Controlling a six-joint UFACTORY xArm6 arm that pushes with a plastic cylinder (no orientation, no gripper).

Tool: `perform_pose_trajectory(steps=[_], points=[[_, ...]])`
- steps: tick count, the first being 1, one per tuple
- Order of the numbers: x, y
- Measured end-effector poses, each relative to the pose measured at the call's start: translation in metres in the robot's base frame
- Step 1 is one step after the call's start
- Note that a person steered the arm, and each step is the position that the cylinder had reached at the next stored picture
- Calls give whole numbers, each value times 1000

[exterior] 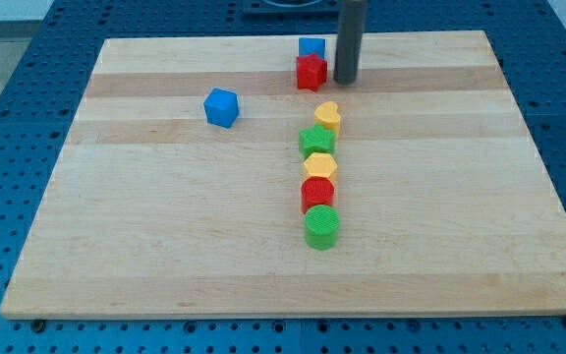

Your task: Push the blue triangle into the green star

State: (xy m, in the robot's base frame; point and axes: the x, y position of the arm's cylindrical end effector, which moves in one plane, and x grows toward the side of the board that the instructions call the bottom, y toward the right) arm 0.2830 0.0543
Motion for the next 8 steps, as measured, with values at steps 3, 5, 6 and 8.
perform_pose_trajectory(steps=[3,5,6,8], points=[[12,-95],[-12,-6],[-28,-22],[-48,13]])
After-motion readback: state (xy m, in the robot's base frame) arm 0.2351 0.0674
